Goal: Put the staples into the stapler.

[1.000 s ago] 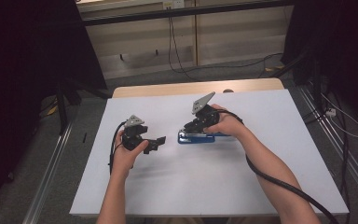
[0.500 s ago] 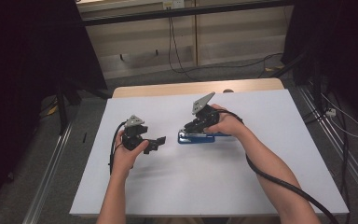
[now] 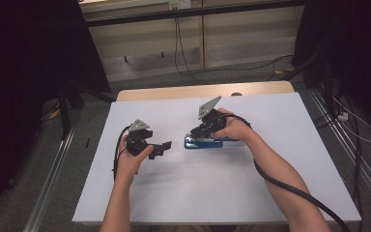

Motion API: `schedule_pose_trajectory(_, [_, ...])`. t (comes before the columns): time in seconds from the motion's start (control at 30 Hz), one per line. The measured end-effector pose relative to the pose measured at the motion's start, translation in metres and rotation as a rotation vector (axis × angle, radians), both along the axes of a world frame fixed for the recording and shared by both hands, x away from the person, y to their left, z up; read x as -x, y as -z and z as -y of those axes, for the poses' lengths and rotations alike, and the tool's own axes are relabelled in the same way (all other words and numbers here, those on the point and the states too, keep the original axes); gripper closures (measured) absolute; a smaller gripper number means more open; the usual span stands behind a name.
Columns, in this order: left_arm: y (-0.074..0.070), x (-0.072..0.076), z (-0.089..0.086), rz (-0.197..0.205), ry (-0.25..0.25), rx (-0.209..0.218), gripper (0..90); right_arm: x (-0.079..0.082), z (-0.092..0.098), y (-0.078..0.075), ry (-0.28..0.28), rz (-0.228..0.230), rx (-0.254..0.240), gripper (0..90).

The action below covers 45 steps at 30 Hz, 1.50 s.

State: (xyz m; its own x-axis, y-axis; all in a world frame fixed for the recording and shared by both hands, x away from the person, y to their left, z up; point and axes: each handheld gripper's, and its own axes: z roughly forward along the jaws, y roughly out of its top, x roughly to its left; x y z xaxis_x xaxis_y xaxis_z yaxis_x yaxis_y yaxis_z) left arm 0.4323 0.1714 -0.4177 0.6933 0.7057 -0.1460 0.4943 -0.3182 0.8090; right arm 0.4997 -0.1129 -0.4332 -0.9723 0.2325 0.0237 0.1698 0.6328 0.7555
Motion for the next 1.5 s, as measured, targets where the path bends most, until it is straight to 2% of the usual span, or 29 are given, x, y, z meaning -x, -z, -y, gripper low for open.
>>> schedule_pose_trajectory(1.03, [-0.0002, 0.0, 0.0001, 0.004, -0.001, 0.003, 5.5, 0.0005, 0.0022, -0.0049, -0.021, 0.006, -0.003, 79.3])
schedule_pose_trajectory(1.17, [-0.0002, 0.0, 0.0004, 0.004, 0.001, 0.003, 5.5, 0.0009, 0.0004, -0.0041, -0.021, 0.012, 0.01, 79.3])
schedule_pose_trajectory(1.5, [0.0002, -0.0003, 0.0001, 0.002, 0.001, 0.0, 5.5, -0.0006, -0.0024, -0.0016, -0.02, 0.0, 0.008, 79.2])
